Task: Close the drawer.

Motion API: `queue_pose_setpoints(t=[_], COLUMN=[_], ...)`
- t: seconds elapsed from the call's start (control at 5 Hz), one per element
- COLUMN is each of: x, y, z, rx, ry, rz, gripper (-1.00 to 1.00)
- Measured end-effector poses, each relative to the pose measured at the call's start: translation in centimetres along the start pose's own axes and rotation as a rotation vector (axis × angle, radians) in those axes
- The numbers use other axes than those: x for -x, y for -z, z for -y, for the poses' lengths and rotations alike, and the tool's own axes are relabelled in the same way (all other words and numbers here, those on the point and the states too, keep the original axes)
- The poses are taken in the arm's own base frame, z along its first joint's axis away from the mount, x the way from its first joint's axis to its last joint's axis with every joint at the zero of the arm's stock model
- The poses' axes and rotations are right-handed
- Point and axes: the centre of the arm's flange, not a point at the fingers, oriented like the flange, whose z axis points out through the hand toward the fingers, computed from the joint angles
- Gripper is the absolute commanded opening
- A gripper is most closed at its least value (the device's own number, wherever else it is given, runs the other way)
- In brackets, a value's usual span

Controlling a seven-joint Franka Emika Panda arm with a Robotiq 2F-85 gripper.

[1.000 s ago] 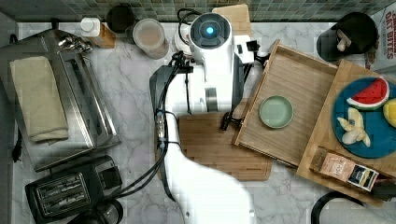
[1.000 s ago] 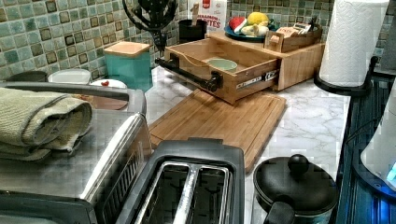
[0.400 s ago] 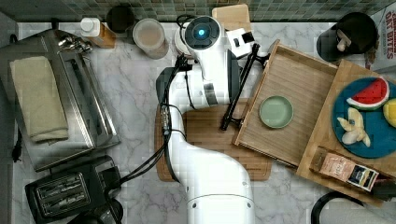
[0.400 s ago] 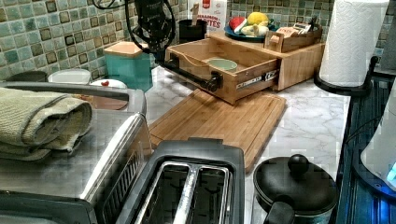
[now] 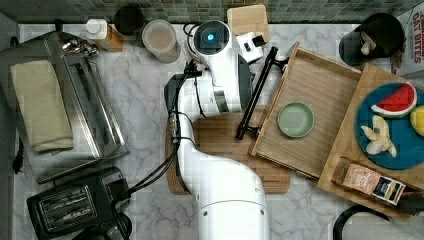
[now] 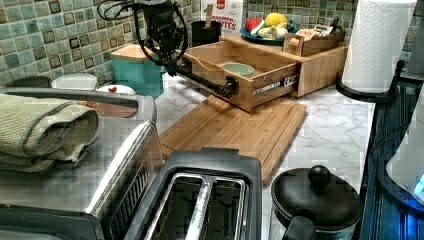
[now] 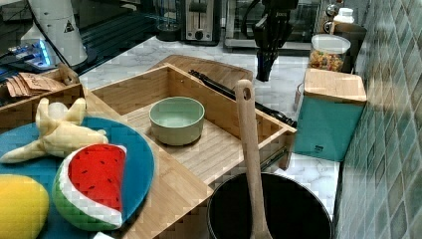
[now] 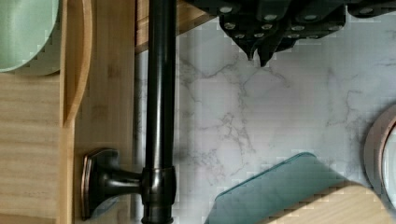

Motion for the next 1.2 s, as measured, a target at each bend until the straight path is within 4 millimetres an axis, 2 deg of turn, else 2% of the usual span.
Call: queue_pose_setpoints(t=[0.6,0.8,1.0,1.2], x=[0.4,0.7,1.0,1.2], y=[-3.6,-4.2,-4.9,-5.9], z=[-0.8,-1.1,-1.8,-3.2], rx=[0.043,0.05,0.046,0.035], ry=[-0.004,-0.006,0.023,0.112], rz=[0.083,0.096,0.109,0.138], gripper=[-1.0,-1.0,-1.0,-1.0])
